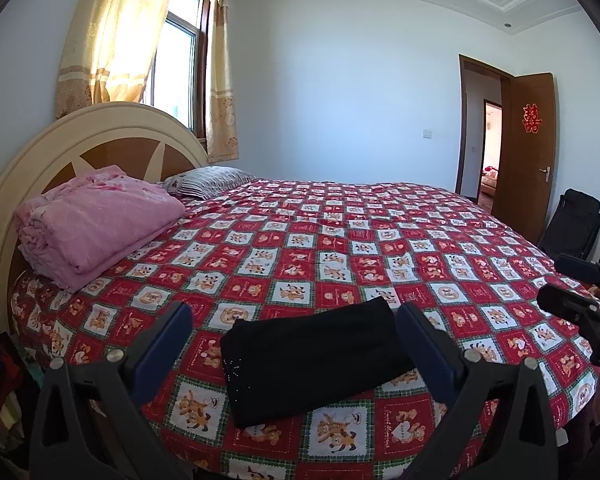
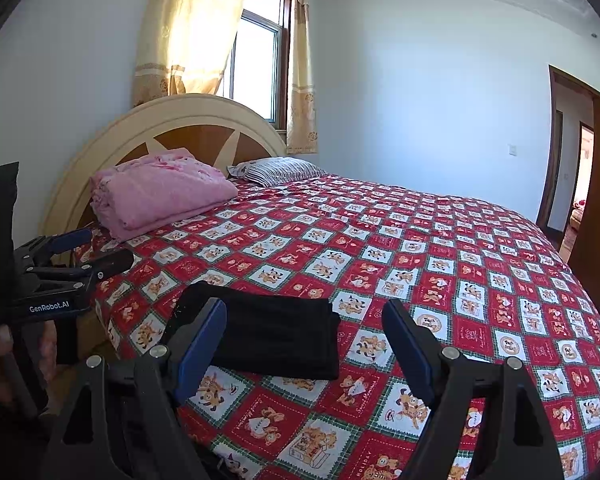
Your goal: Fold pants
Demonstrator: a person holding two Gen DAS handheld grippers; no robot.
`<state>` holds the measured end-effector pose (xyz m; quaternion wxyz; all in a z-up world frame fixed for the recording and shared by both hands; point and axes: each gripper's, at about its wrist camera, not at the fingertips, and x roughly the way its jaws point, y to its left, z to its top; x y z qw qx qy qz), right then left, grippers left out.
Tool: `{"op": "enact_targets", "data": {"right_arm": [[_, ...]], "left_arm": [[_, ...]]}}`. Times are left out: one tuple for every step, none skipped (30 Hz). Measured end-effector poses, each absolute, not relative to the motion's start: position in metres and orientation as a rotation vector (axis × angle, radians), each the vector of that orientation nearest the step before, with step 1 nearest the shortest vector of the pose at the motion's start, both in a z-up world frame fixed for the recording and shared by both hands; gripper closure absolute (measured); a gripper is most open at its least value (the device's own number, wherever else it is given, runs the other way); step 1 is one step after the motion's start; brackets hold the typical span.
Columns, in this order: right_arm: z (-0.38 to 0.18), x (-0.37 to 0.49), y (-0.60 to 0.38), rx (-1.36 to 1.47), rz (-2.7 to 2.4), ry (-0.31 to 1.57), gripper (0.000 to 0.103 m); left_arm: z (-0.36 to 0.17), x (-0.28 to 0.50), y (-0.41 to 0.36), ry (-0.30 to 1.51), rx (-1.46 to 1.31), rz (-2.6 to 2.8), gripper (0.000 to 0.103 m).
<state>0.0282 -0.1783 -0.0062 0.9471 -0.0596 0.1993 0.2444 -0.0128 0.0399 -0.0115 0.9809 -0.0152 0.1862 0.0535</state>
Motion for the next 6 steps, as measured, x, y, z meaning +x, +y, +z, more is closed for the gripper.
{"op": "enact_targets", "data": {"right_arm": [[-0.0064, 0.0288, -0.1786, -0.122, 0.499, 0.406, 0.022], [-0.0066, 0.0288, -0.1786, -0.122, 0.499, 0.406, 0.022], [-0.007, 0.0291, -0.1784, -0.123, 0.5, 0.407, 0.022], [-0.0076, 0.0296, -0.1785, -0.124, 0.5, 0.408, 0.022], [-0.0083, 0.0302, -0.1786, -0.124, 0.499, 0.41, 0.022], [-0.009, 0.0308, -0.1789, -0.123, 0.499, 0.411, 0.022]], "left_arm": [[-0.0117, -0.0129, 0.0395, 0.372, -0.027, 0.106, 0.0], [-0.0117, -0.0131, 0.0389, 0.369, -0.023, 0.107, 0.0], [-0.0119, -0.0133, 0.0386, 0.367, -0.021, 0.104, 0.0], [-0.012, -0.0128, 0.039, 0.369, -0.022, 0.101, 0.0], [-0.0128, -0.0117, 0.039, 0.38, -0.024, 0.094, 0.0], [-0.0142, -0.0098, 0.0389, 0.392, -0.027, 0.083, 0.0]]}}
